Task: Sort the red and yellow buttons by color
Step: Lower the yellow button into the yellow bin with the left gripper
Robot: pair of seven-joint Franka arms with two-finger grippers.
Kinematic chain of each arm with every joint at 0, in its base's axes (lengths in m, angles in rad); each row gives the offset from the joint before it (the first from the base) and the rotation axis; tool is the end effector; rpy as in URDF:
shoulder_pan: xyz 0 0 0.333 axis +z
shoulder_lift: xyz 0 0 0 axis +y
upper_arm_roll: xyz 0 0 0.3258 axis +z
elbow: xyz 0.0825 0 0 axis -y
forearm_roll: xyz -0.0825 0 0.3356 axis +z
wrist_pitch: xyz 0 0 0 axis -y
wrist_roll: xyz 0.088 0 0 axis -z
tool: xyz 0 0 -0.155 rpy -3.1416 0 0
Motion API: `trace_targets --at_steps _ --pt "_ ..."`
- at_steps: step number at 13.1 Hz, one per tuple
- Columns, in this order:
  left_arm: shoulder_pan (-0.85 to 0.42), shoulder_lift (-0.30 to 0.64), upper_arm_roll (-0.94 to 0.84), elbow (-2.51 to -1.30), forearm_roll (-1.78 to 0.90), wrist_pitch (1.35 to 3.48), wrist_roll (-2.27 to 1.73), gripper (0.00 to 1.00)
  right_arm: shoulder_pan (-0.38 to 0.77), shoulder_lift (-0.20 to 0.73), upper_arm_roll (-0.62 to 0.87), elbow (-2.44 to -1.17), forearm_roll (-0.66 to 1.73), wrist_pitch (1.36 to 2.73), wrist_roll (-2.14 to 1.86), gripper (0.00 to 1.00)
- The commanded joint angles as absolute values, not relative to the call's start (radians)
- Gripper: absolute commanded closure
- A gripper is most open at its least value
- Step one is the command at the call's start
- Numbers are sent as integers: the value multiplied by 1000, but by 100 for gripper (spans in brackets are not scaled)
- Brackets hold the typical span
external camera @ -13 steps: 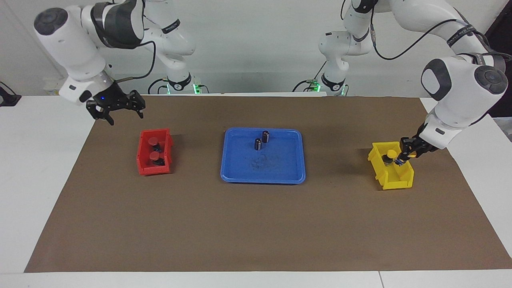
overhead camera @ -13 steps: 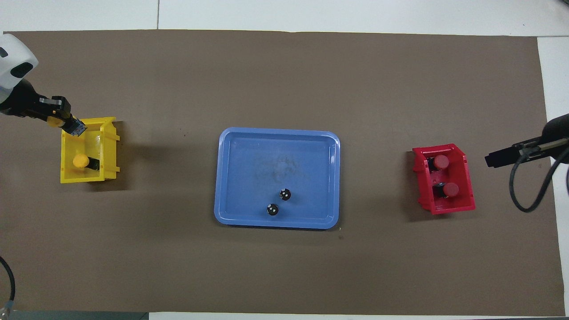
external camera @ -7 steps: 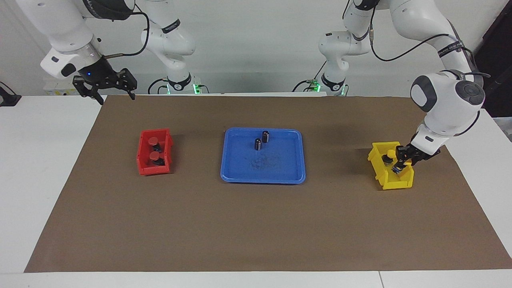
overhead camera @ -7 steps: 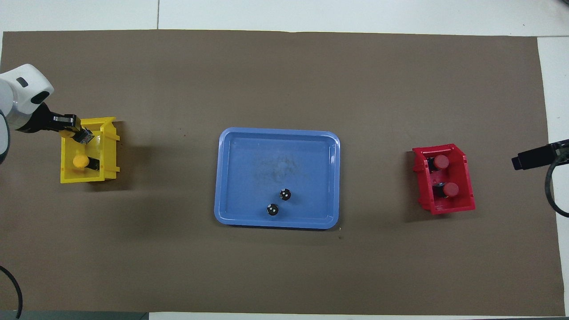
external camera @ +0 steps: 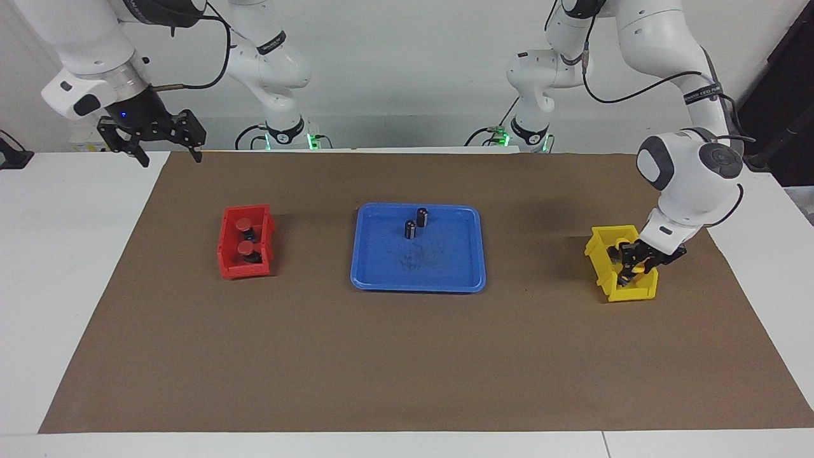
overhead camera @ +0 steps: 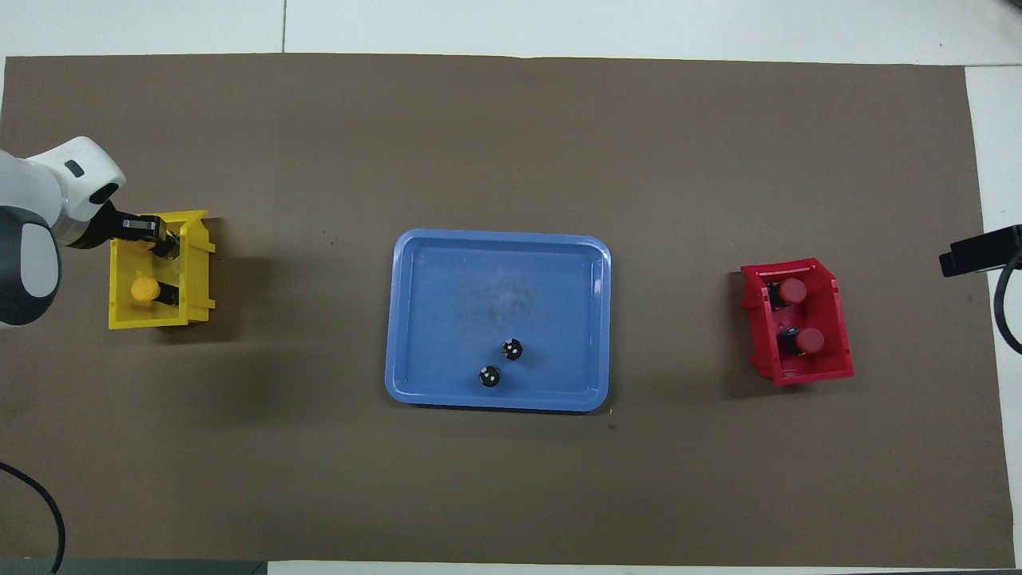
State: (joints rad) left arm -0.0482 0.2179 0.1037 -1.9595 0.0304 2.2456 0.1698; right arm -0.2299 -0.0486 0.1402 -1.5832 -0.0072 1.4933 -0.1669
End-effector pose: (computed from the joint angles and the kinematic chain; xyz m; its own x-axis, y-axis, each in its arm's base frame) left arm 0.5712 0.0317 0.3618 0.9888 -0.1368 0.0596 -0.1333 -0.9894 -0.0583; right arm 0.4787 -0.0425 0.5983 0.9961 0.0762 -0.0435 0.0766 -0.9970 0.0069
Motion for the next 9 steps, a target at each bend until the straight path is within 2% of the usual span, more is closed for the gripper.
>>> trace_targets --at_steps 1,2,3,4,5,6,7,9 --pt "-26 209 92 -1997 57 2286 190 99 -235 -32 153 -1552 -20 1471 -137 0" --pt "-18 209 92 -2011 58 2292 193 98 -235 -32 155 -1552 -14 1471 -137 0" --pt "-17 209 92 -2011 57 2292 190 85 -236 -32 155 -1554 -12 1473 -137 0" --pt "-17 209 92 -2005 57 2284 183 66 -236 -32 155 -1552 -11 1473 -137 0" --pt "-18 210 92 -1997 57 2275 183 51 -235 -32 155 -1554 -12 1473 -137 0" --pt "-21 212 92 -1985 57 2260 184 44 -236 -32 155 -1552 -12 1473 -137 0" --pt "-25 212 92 -1979 57 2243 184 41 -236 -32 155 -1554 -11 1474 -137 0" --pt "-26 210 92 -1951 57 2200 187 40 -235 -34 155 -1554 -11 1474 -137 0"
